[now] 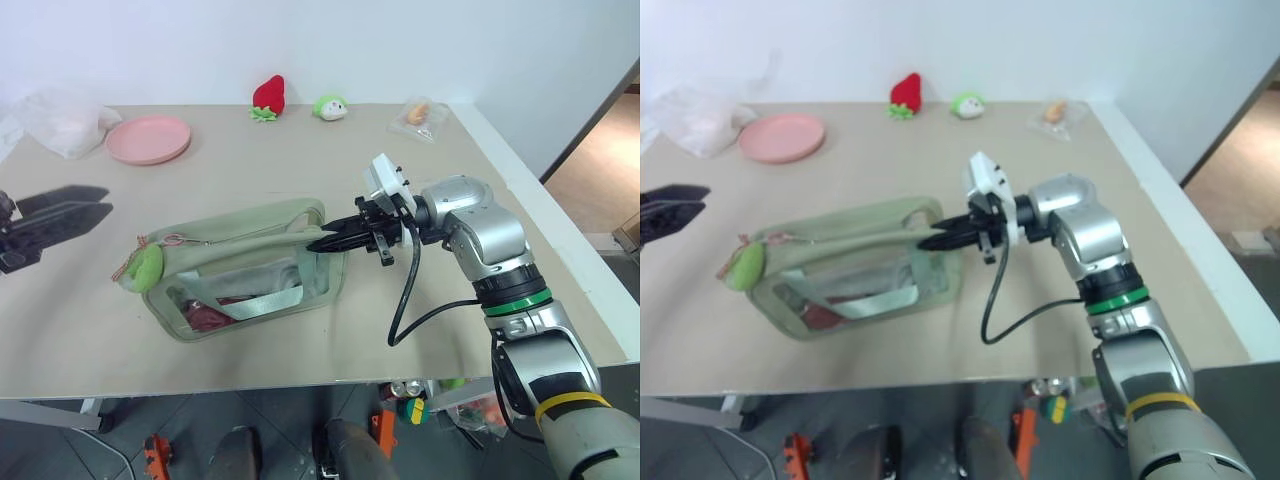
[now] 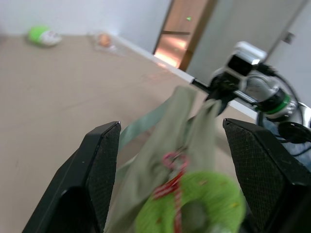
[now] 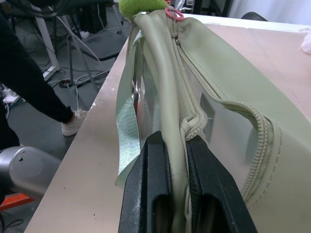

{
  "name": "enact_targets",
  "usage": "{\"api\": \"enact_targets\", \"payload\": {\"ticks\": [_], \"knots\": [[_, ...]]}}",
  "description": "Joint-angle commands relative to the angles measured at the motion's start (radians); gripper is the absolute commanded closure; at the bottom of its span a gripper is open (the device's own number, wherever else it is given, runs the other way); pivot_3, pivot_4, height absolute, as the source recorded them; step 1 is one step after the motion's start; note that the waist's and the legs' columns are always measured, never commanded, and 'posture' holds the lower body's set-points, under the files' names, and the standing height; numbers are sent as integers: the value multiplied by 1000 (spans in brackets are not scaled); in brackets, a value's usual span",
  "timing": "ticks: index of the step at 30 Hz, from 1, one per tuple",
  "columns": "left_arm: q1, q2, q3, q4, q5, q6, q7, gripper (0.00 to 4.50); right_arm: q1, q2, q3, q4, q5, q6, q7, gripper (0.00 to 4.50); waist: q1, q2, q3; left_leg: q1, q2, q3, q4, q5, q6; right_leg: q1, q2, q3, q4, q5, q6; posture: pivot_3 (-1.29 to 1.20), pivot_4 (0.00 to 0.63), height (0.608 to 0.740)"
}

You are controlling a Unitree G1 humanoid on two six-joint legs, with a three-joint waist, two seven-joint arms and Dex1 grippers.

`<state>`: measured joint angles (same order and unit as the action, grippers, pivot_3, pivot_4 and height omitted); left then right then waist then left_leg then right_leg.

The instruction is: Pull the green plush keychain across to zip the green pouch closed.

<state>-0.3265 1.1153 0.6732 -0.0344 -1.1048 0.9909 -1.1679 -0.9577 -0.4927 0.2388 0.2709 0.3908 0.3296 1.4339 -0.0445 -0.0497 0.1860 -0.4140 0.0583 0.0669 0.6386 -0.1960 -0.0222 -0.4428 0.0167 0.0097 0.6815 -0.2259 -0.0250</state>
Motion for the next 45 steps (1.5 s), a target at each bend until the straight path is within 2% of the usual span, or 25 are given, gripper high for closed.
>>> {"api": "enact_targets", "payload": {"ticks": [1,4,16,25,32,34,43,45], "knots": [[-71,32,-14,-22,-36,3,-11,1001,-28,1,-55,13,-1,-21,-24,4476,0,0,0,0,0,0,0,0,0,0,0,0,0,0,0,0,150,740],[-120,22,-44,-22,-51,9,-3,1001,-48,0,-83,38,-2,-36,-53,4476,0,0,0,0,0,0,0,0,0,0,0,0,0,0,0,0,150,740],[-154,0,-97,14,-21,-12,-1,1001,-63,24,-129,51,10,-55,-124,4476,-1,0,0,-1,0,0,-1,0,0,-1,1,1,0,-1,1,0,150,740],[-163,0,-72,109,-6,-1,21,1001,-42,25,-104,26,-2,-46,-92,4476,-1,0,0,-1,0,0,-1,0,0,-1,1,1,0,-1,1,0,150,740],[-165,2,-83,88,-14,0,16,1001,-13,33,-94,11,-4,-27,-89,4476,0,0,0,-1,0,0,-1,0,0,-1,0,1,0,-1,1,0,150,740],[-162,4,-94,69,-11,-4,6,1001,3,41,-94,15,-5,-10,-104,3633,0,0,0,-1,0,0,-1,0,0,-1,0,1,0,-1,1,0,150,740],[-162,-12,-129,37,5,-16,-5,1001,52,34,-100,-20,-4,29,-114,573,-1,0,0,-1,0,0,-1,0,0,-1,0,1,0,-1,1,0,150,740],[-150,-16,-131,33,12,-20,-12,1001,54,29,-106,-29,-1,32,-117,37,0,0,0,-1,0,0,-1,0,0,-1,1,1,0,-1,1,0,150,740]]}}
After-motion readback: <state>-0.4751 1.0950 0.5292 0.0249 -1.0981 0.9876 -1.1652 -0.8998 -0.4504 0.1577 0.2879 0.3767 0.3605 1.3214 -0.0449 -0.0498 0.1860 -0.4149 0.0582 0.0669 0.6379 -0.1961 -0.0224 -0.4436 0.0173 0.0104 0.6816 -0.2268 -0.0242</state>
